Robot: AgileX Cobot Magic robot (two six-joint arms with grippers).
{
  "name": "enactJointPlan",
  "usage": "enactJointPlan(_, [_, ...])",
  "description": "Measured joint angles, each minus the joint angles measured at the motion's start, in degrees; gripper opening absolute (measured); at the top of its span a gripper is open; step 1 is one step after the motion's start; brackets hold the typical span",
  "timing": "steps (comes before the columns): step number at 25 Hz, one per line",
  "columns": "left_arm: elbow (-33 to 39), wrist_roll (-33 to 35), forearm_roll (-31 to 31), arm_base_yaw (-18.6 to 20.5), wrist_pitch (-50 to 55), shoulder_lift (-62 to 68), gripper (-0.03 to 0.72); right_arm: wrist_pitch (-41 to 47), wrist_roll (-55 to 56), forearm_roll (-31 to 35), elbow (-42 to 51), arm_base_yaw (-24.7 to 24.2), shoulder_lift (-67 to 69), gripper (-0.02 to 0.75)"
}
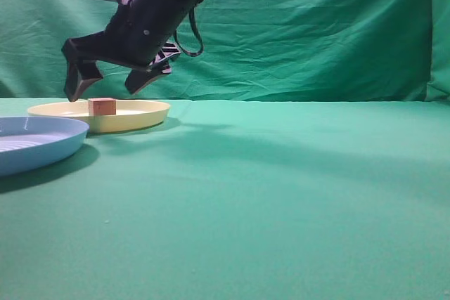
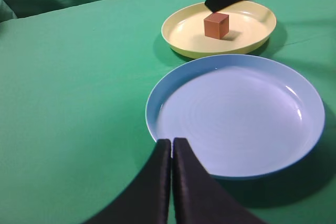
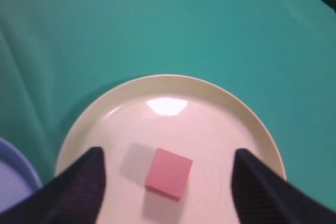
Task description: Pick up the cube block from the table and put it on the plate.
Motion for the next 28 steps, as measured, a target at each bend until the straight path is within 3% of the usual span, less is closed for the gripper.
enactJointPlan(3, [0.00, 0.00, 0.00, 0.00, 0.00, 0.00, 0.000, 9.98, 4.91, -1.73, 0.00, -1.17, -6.57, 0.118])
enactJointPlan(6, [0.00, 0.00, 0.00, 0.00, 0.00, 0.00, 0.000, 20.53, 13.05, -5.13, -0.11, -3.49, -12.70, 0.000])
enactJointPlan(10, [0.00, 0.00, 0.00, 0.00, 0.00, 0.00, 0.000, 28.93, 18.72, -9.59, -0.11, -7.47, -20.33, 0.000])
enactJointPlan(18, [0.00, 0.00, 0.00, 0.00, 0.00, 0.00, 0.000, 30.27, 21.72, -11.41, 3.04, -12.44, -39.26, 0.000])
enactJointPlan(25, [0.00, 0.00, 0.00, 0.00, 0.00, 0.00, 0.000, 30.66, 22.19, -11.78, 26.89, -12.44, -59.09, 0.000])
enactJointPlan(28, [0.00, 0.00, 0.00, 0.00, 0.00, 0.00, 0.000, 26.31, 22.45, -11.78, 39.74, -12.44, -67.94, 0.000])
